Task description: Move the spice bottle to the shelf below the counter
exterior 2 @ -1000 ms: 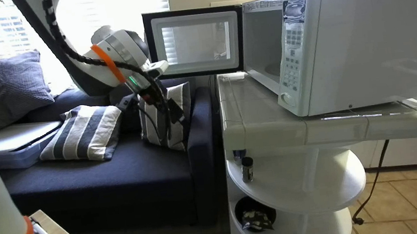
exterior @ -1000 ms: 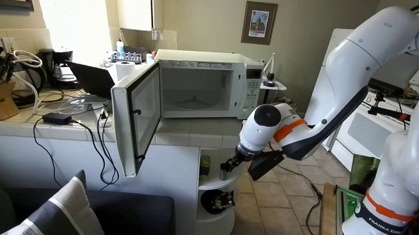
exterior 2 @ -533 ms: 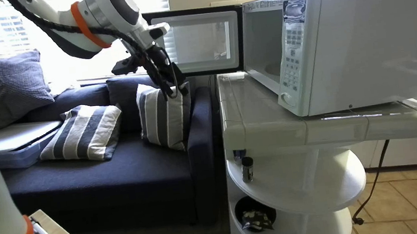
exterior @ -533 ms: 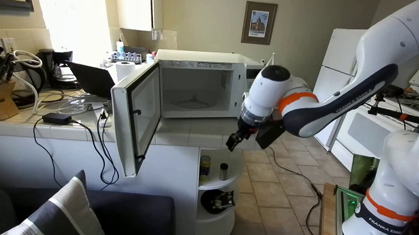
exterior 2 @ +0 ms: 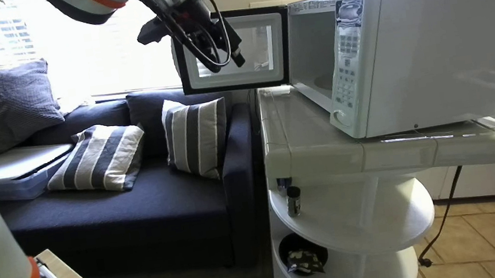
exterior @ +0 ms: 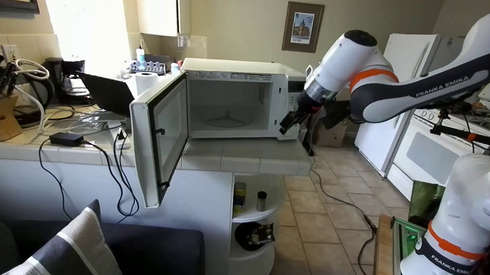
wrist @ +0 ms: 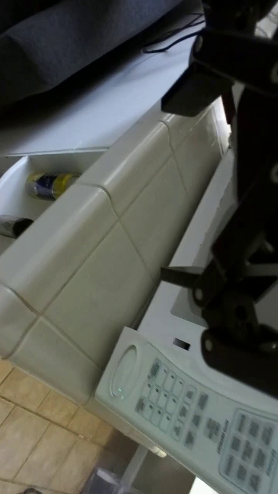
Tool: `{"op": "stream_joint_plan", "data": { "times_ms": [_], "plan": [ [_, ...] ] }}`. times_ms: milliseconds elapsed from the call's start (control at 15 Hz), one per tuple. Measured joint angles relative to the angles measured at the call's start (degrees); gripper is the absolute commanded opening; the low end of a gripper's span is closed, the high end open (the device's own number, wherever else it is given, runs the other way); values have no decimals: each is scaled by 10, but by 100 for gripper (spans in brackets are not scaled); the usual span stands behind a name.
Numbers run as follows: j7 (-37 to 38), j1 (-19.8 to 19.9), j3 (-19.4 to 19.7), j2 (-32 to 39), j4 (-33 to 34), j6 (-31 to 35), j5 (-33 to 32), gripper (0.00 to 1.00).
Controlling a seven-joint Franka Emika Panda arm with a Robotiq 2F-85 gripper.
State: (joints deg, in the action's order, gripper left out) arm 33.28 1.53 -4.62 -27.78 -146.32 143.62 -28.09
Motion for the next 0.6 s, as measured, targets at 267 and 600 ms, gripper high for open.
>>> {"op": "stream_joint_plan", "data": {
  "times_ms": [267,600],
  "plan": [
    [-93,28,43,-47,-26,82,31,100],
    [-108,29,54,-57,-41,100,34,100]
  ]
}}
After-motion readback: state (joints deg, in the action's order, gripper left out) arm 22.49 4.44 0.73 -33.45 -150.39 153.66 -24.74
